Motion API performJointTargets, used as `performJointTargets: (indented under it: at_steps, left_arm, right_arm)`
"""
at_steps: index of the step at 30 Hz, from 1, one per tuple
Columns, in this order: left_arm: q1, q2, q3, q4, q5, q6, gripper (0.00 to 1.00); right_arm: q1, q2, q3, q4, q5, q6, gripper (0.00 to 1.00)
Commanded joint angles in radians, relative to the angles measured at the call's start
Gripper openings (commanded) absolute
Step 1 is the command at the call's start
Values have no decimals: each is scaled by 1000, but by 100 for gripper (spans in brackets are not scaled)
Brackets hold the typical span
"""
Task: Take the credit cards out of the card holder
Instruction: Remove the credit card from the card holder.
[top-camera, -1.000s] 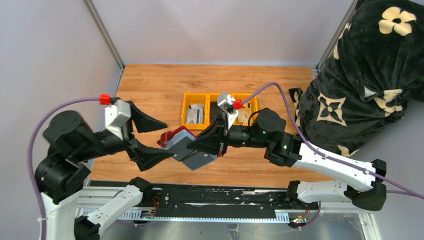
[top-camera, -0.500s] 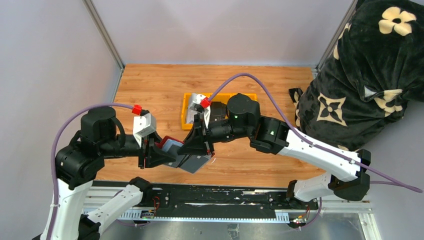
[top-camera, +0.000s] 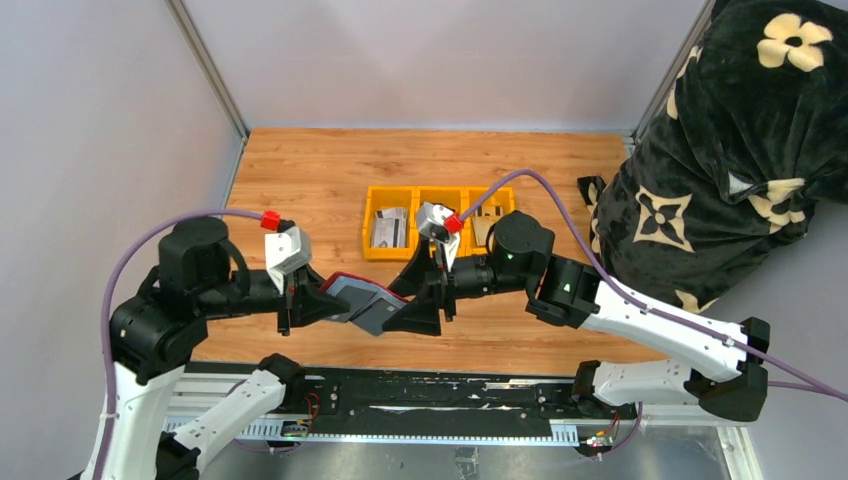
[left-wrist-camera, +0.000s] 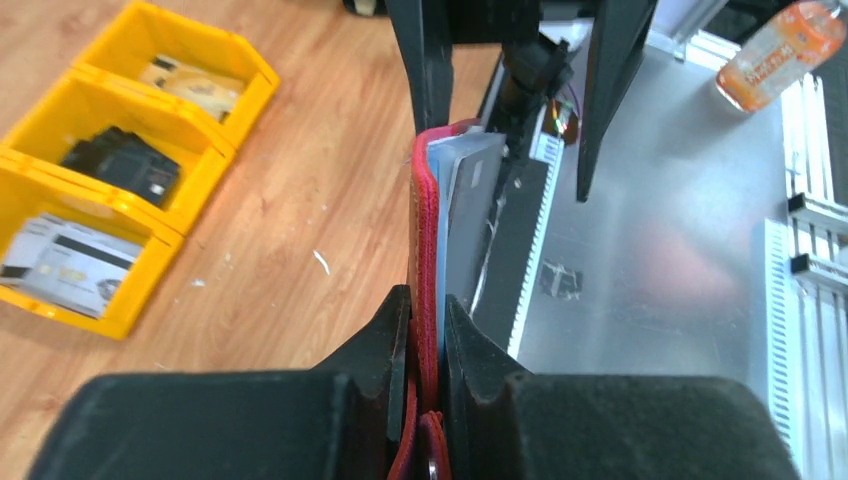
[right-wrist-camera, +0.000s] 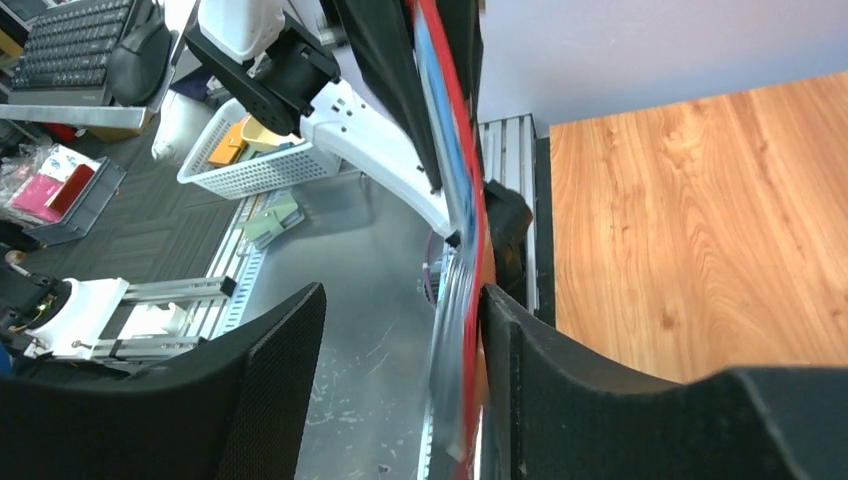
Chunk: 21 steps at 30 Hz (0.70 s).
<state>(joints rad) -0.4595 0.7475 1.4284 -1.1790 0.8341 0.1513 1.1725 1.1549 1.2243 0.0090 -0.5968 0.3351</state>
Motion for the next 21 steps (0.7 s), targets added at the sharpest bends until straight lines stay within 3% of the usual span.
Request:
performJointTargets:
  at_steps: [1,5,7,9,10,11,13,15,19,21]
  left_arm:
    - [4,-58,26,210,-44,-104,0]
    - [4,-56,44,220,-35,-132,0]
    - [4,-63,39,228,-35,-134,0]
    - [4,-80,18,236,-40,-128,0]
    - [4,-93,0,237,-52,-115,11]
    - [4,-108,-23,238,-64,-97,35]
    - [4,-152,-94,249,-118,-61,92]
    - [4,-191,-167,294,-184,-54,100]
    - [4,-254,-276,411,-274,-74,100]
    - [4,-274,-299,456,-332,-79,99]
  right_arm:
    - [-1,-65,-116,110,1,34,61]
    - [-1,-67,-106,94,8,33,54]
    - [-1,-57,-81,67,35,28,40]
    - [-1,-35,-1,-46,91,4,19]
    - [2,-21,54,-124,129,-17,8]
    - [6,-2,121,-210,164,-44,2]
    - [33,35,241,-368,256,-116,0]
    - [73,69,334,-479,358,-201,0]
    - [167,194,515,-707,581,-327,0]
    - [214,260,620,-835,770,-397,0]
